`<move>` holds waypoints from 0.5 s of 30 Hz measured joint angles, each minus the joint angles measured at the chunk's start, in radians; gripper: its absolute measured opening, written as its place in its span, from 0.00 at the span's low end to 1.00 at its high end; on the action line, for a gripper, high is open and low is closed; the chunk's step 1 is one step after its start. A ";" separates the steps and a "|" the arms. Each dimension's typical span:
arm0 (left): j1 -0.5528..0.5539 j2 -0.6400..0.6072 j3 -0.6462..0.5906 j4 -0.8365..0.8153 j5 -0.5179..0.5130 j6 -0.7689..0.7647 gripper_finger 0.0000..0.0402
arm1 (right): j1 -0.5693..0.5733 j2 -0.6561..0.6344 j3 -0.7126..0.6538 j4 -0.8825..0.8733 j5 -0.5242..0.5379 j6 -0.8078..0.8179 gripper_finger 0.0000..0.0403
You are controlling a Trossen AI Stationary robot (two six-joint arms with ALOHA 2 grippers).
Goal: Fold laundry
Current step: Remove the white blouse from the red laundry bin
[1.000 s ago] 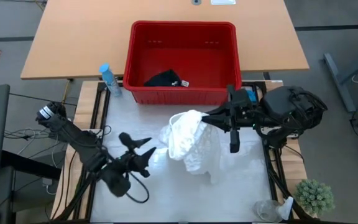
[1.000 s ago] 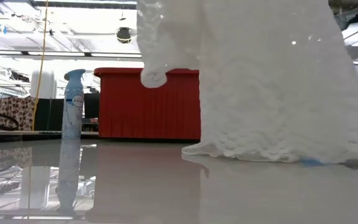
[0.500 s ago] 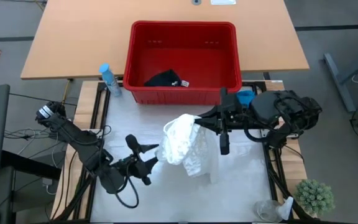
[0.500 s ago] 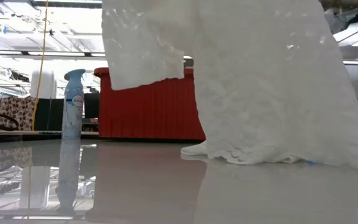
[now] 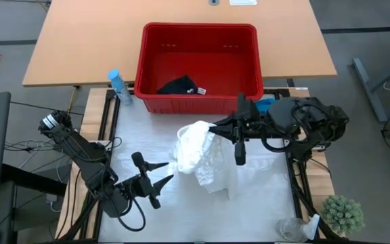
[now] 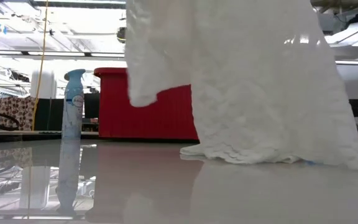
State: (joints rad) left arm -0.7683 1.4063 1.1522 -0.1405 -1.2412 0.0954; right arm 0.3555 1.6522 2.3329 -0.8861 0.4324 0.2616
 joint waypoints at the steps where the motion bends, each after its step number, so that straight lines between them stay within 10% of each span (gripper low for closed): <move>1: 0.002 0.000 0.000 0.000 -0.003 0.014 0.49 | -0.005 0.001 0.000 0.000 -0.002 0.000 0.06; 15: 0.098 0.000 0.000 -0.004 -0.035 0.033 0.49 | -0.004 0.022 0.000 0.007 -0.039 0.001 0.06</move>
State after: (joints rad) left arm -0.6706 1.4063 1.1519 -0.1444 -1.2760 0.1289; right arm 0.3515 1.6745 2.3329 -0.8792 0.3935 0.2626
